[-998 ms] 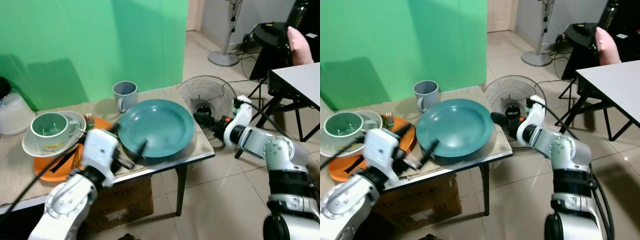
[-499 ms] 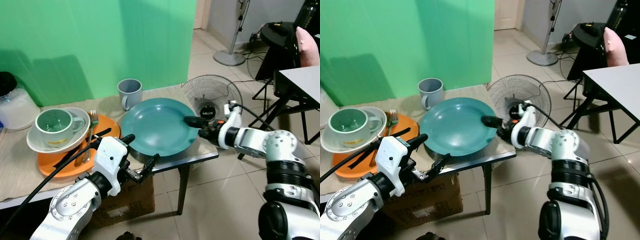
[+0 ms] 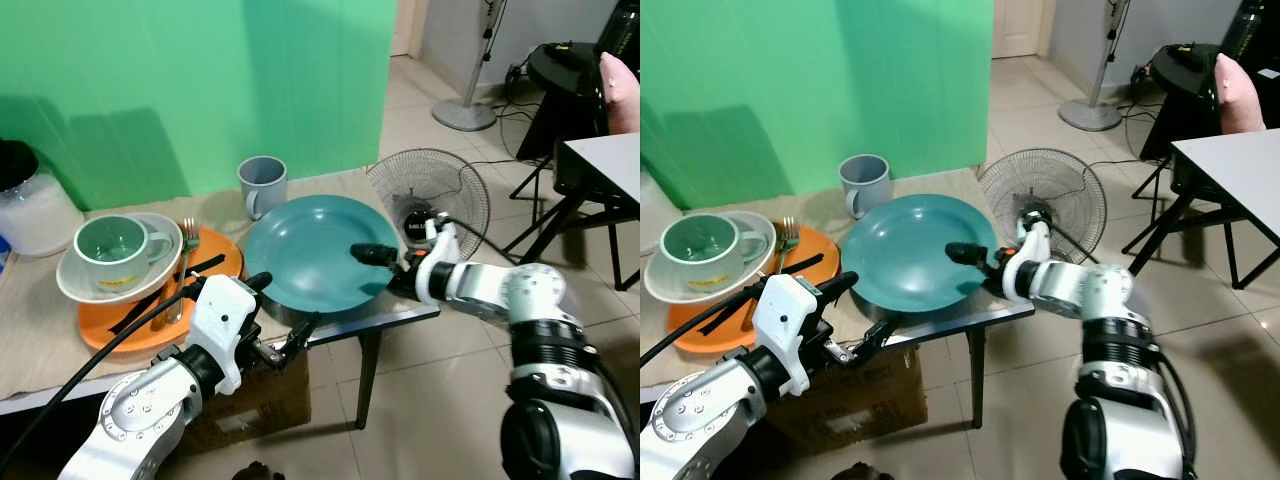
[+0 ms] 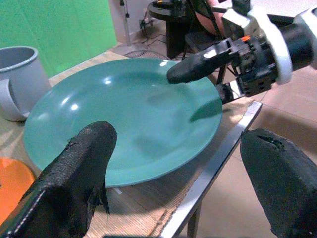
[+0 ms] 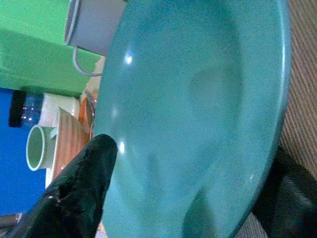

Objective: Setting the table

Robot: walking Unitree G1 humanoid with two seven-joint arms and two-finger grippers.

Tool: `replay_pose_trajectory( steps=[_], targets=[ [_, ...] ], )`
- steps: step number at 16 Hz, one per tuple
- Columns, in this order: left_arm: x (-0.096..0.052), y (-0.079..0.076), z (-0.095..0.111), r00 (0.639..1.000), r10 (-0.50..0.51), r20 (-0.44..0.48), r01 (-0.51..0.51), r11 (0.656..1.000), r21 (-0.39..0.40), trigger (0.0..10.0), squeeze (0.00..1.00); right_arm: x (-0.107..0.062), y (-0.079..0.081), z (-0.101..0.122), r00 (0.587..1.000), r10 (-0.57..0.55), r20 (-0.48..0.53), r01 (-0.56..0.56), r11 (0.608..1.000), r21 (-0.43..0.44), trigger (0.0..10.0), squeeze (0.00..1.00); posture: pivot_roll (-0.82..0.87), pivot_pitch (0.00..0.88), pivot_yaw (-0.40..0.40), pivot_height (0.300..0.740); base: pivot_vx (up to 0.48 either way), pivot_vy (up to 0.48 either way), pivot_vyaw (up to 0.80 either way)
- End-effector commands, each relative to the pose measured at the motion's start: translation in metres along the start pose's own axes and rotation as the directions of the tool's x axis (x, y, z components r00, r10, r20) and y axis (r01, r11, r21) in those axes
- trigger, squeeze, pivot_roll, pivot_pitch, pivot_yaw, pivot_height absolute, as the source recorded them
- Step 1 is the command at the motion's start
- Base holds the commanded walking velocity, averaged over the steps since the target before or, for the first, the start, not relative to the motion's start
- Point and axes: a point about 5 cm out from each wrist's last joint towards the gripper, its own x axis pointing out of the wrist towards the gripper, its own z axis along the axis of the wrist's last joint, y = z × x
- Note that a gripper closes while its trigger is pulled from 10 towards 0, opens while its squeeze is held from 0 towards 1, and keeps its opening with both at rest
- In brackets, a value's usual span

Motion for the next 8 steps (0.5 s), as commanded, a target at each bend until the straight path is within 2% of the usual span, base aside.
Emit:
replay_pose_trajectory(
  steps=[1, 3, 8],
  targets=[
    [-0.0005, -0.0016, 0.0034, 1.000, -0.011, 0.005, 0.011, 1.000, 0.015, 10.0, 0.00, 0.0052, 0.0039, -0.0015, 1.000, -0.008, -0.018, 0.008, 1.000, -0.006, 2.9, 0.00, -0.05, 0.000, 0.033, 0.740, 0.000, 0.000, 0.00],
    [-0.0014, -0.0017, 0.0030, 1.000, -0.010, 0.001, 0.010, 1.000, 0.013, 10.0, 0.00, 0.0091, 0.0059, -0.0029, 1.000, -0.004, -0.021, 0.004, 1.000, -0.001, 0.0, 0.00, -0.04, 0.000, 0.033, 0.740, 0.000, 0.000, 0.00],
    [-0.0020, -0.0027, 0.0030, 1.000, -0.019, -0.001, 0.019, 1.000, 0.009, 10.0, 0.00, 0.0129, 0.0022, -0.0042, 0.999, -0.027, -0.024, 0.028, 0.999, 0.017, 0.0, 0.00, -0.05, 0.000, 0.036, 0.740, 0.000, 0.000, 0.00]
  ],
)
